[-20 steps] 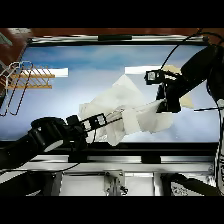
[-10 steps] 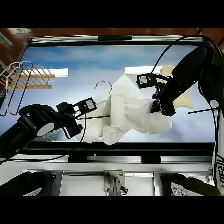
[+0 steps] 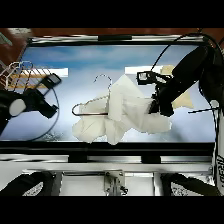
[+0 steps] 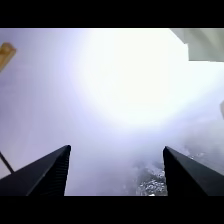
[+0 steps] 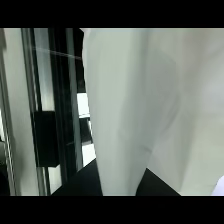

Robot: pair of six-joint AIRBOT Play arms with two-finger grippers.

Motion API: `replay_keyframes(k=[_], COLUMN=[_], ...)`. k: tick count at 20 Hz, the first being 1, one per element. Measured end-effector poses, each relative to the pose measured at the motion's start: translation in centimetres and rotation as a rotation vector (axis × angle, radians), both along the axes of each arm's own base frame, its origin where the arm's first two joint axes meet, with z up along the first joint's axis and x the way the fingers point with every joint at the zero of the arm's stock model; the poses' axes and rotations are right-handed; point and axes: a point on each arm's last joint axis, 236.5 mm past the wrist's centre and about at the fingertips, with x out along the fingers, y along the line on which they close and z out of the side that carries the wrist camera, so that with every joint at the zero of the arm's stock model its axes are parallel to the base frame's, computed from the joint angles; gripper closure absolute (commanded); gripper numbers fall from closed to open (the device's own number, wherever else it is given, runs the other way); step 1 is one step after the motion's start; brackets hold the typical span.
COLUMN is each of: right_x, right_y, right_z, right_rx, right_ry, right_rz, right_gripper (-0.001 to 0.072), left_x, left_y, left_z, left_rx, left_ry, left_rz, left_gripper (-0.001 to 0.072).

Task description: Fold the shirts.

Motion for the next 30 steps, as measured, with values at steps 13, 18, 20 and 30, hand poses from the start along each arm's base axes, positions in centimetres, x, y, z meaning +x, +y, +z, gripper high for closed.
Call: replay_keyframes(k=[13,18,20,30], right_x=[0.2,0.2,0.2,0.0], right_y=[0.0,-0.1,-0.1,-0.1], right_z=[1.0,1.0,1.0,1.0], right_rx=[-0.021,-0.027,-0.027,-0.03], right_ry=[0.042,0.05,0.052,0.061], right_rz=[-0.236,-0.264,-0.267,-0.27], right_gripper=[0.066,0.0661,0.066,0.066], left_x=[-8.2,-11.0,-11.4,-9.9], left_y=[-8.9,-19.8,-22.6,-27.1], left_z=[-6.3,-8.6,-9.5,-12.0], left_rx=[-0.86,-0.936,-0.961,-1.025], left_ry=[0.272,0.357,0.357,0.291], left_rz=[0.424,0.224,0.209,0.253], left_gripper=[0.0094,0.0095,0.0096,0.0661])
